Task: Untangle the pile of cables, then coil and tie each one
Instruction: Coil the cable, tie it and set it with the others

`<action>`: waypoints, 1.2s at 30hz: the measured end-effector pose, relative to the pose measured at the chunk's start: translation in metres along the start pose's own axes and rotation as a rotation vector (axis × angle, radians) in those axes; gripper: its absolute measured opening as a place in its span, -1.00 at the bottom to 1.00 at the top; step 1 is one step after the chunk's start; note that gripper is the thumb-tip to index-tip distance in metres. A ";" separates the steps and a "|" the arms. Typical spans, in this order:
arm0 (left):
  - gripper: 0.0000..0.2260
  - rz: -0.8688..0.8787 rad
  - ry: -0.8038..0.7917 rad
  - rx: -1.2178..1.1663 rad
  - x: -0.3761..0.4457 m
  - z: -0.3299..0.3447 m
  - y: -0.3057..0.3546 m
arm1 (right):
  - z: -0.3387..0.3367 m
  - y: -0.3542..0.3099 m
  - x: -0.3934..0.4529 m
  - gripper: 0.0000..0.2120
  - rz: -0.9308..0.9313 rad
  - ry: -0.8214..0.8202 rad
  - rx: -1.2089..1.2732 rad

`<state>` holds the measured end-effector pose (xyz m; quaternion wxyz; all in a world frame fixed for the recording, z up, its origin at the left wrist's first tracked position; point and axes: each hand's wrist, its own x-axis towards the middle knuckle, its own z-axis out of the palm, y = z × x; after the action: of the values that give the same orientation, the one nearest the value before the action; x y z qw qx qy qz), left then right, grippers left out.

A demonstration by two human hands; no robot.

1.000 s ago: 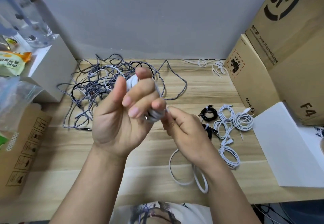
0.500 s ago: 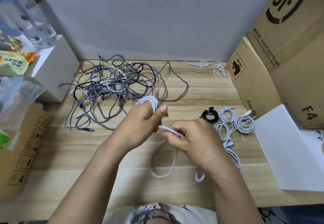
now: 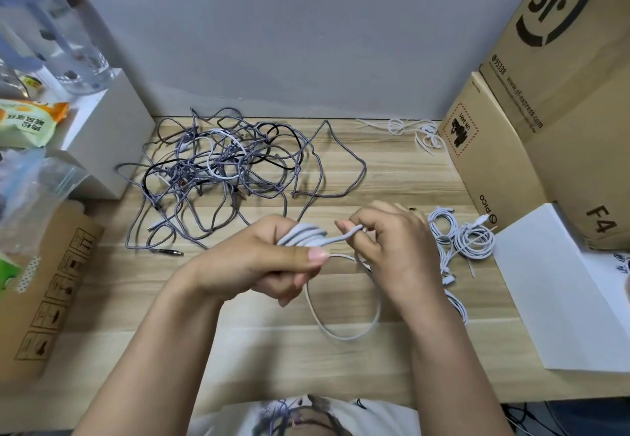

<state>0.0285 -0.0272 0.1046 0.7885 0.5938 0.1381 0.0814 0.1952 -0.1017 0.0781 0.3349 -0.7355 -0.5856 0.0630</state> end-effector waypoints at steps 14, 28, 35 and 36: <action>-0.82 0.590 0.444 -1.254 0.017 -0.012 0.008 | 0.009 -0.019 -0.016 -0.80 0.370 -0.622 0.903; -0.68 0.644 0.959 -0.228 0.039 -0.016 -0.021 | 0.004 -0.024 -0.020 -0.41 0.326 -0.602 1.092; -0.95 0.165 0.676 0.452 0.029 -0.004 -0.042 | -0.011 -0.025 -0.011 -0.62 0.377 -0.187 1.077; -0.87 0.117 0.600 0.466 0.027 -0.003 -0.041 | -0.012 -0.024 -0.011 -0.62 0.383 -0.139 1.072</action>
<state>0.0512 -0.0283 0.0609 0.5508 0.7139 0.3433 0.2629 0.1780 -0.1141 0.0976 0.6045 -0.5499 -0.3486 0.4589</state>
